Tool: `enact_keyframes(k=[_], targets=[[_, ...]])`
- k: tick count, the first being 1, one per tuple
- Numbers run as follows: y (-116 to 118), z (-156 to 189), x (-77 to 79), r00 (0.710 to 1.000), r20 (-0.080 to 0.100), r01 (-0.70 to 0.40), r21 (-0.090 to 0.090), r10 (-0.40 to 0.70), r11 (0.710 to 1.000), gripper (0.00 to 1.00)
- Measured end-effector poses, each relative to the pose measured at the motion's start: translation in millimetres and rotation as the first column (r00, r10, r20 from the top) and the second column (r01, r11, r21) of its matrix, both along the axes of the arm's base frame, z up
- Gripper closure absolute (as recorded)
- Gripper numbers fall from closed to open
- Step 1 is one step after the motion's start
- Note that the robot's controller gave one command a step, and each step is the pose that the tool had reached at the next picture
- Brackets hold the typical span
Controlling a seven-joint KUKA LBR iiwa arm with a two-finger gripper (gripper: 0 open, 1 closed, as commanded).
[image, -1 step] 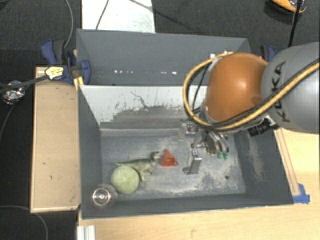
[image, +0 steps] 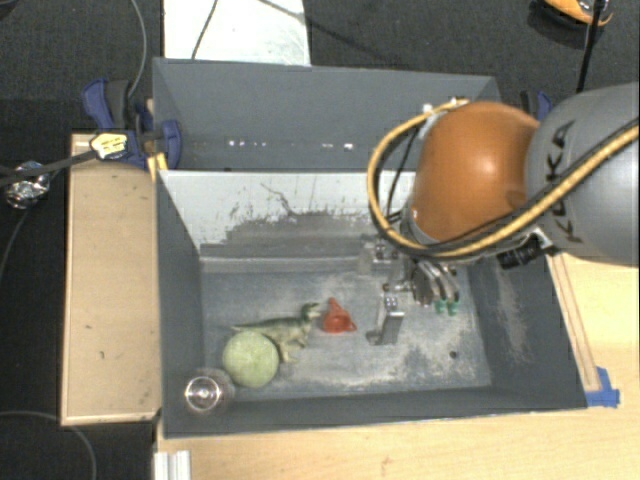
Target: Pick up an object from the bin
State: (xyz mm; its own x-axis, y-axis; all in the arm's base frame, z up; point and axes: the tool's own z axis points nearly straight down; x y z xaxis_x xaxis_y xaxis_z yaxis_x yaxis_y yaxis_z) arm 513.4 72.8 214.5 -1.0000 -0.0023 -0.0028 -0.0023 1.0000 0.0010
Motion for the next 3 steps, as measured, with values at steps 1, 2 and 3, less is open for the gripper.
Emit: enact_keyframes(k=[1,2,3], targets=[[13.9,-40.0,14.3,0.991,0.001,-0.134,0.0,0.134,0.991,0.0],[40.3,-67.4,46.8,0.934,0.004,-0.356,-0.001,0.356,0.934,0.0],[46.7,-91.6,47.1,0.889,0.003,-0.458,-0.002,0.458,0.889,0.0]])
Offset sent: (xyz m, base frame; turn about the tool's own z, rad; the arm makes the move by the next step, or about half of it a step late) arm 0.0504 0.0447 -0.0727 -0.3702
